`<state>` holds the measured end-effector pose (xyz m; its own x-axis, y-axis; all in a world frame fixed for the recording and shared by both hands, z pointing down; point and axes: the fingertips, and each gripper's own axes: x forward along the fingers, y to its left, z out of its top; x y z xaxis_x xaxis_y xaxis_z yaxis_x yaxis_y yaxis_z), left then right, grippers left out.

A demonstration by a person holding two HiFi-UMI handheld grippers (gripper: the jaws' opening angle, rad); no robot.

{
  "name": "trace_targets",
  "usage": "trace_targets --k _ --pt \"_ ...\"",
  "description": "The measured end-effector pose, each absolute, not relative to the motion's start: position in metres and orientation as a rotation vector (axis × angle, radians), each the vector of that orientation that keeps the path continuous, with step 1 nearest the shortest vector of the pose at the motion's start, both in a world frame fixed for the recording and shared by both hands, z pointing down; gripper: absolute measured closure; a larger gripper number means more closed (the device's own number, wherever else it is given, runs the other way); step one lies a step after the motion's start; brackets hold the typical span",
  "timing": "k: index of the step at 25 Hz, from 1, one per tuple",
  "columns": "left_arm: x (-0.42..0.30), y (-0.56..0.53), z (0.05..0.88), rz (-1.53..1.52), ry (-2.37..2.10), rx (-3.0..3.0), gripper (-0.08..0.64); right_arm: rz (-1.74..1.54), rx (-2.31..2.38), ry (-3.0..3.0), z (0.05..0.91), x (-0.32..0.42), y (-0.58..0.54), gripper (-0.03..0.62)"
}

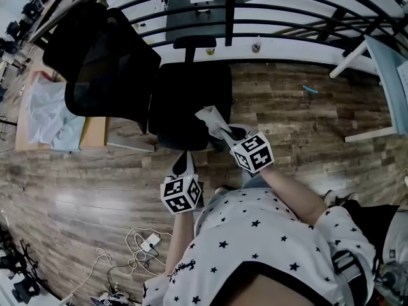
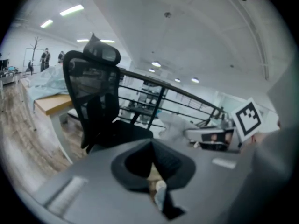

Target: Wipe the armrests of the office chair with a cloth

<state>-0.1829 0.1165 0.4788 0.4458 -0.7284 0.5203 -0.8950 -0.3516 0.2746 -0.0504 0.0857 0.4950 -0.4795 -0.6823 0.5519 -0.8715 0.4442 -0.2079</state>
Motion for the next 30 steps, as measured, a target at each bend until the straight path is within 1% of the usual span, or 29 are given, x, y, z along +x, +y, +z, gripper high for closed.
trace_targets --k 21,30 --pt "-0.043 -0.02 0.457 0.295 -1.613 2.008 0.555 0.676 1.131 -2.436 0.471 0.105 -0.046 0.56" --pt "0.005 -0.054 0.462 0.263 -1.675 1.955 0.555 0.674 1.049 -2.477 0.469 0.149 -0.081 0.56"
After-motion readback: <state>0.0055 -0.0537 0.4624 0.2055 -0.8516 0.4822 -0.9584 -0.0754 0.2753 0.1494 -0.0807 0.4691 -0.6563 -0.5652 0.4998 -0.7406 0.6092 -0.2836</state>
